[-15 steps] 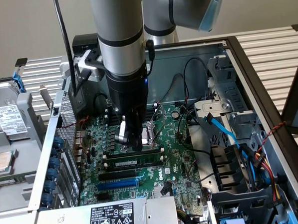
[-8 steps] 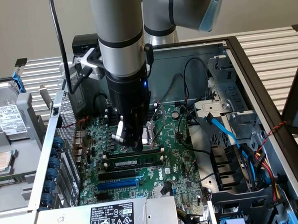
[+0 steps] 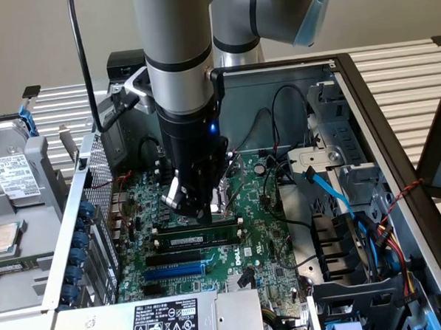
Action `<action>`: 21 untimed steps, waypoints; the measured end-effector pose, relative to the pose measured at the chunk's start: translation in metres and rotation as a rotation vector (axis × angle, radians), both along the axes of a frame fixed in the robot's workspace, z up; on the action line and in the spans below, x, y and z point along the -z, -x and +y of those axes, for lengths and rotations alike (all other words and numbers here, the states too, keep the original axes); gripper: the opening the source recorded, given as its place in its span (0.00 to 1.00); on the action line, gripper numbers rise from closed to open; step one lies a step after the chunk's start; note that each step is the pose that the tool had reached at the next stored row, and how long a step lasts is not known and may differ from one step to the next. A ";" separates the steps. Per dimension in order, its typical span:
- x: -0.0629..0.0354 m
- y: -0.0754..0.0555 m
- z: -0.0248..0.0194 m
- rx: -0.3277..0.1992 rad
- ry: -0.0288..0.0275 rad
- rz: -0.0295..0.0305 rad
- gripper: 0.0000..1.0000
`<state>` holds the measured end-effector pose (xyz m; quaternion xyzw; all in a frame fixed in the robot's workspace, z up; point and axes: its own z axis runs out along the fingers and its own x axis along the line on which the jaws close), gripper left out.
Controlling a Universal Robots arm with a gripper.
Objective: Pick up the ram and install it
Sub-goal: 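Press down the ram until it locks into place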
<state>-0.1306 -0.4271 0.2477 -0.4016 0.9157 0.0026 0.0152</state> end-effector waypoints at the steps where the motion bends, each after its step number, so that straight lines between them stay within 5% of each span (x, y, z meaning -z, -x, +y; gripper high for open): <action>1: 0.0001 0.000 0.0000 0.019 0.0000 0.0000 0.10; 21: 0.0029 0.000 -0.0001 0.376 0.0000 0.0000 0.10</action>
